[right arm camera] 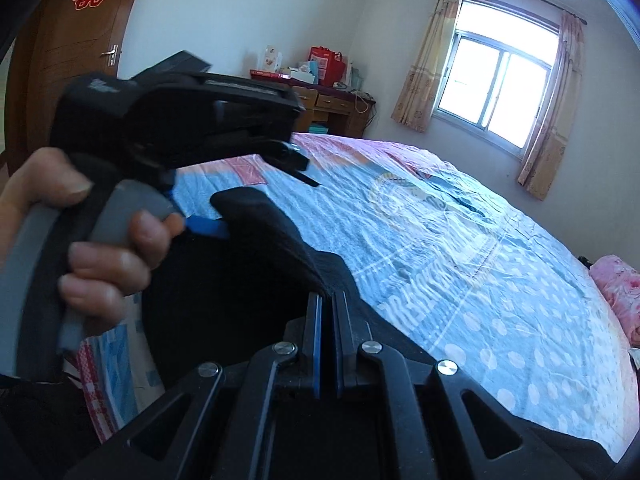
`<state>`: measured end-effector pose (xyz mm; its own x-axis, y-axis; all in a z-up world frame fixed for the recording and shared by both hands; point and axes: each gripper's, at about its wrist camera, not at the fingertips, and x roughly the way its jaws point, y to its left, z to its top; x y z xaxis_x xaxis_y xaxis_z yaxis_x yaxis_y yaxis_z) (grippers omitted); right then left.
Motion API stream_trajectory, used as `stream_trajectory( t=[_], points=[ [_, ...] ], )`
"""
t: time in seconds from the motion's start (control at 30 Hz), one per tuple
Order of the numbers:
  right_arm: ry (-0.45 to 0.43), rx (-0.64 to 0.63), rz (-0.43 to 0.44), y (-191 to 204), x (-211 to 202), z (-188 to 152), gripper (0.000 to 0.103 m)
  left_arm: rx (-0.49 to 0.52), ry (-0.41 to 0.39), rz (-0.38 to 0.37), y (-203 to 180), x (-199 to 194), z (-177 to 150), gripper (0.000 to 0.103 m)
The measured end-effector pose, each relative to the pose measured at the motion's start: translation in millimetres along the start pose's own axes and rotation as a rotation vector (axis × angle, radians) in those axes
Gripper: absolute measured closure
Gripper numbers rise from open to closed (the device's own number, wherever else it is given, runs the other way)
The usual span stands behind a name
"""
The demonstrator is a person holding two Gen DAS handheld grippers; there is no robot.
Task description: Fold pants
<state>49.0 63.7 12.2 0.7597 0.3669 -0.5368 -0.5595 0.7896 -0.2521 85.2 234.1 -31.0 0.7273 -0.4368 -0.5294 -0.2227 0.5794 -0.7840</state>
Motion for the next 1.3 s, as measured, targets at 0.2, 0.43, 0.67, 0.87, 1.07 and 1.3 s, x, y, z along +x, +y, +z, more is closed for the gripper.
stream_trajectory(
  t=[0.2, 0.43, 0.67, 0.87, 1.07, 1.3],
  points=[
    [0.017, 0.049, 0.021, 5, 6, -5, 0.098, 0.029, 0.023, -0.052, 6, 15, -7, 0.089],
    [-0.050, 0.282, 0.036, -26, -17, -13, 0.098, 0.081, 0.009, -0.024, 4, 5, -1, 0.092],
    [-0.185, 0.726, -0.230, -146, -117, -66, 0.022, 0.129, -0.039, -0.050, -6, -28, 8, 0.092],
    [-0.076, 1.043, -0.508, -295, -200, -150, 0.022, 0.096, -0.035, -0.042, 8, -33, 10, 0.093],
    [0.252, 1.308, -0.588, -431, -197, -229, 0.028, 0.105, -0.051, -0.017, 11, -36, 6, 0.093],
    [0.520, 1.498, -0.650, -492, -149, -278, 0.037, 0.126, -0.058, 0.018, 7, -35, 7, 0.093]
  ],
)
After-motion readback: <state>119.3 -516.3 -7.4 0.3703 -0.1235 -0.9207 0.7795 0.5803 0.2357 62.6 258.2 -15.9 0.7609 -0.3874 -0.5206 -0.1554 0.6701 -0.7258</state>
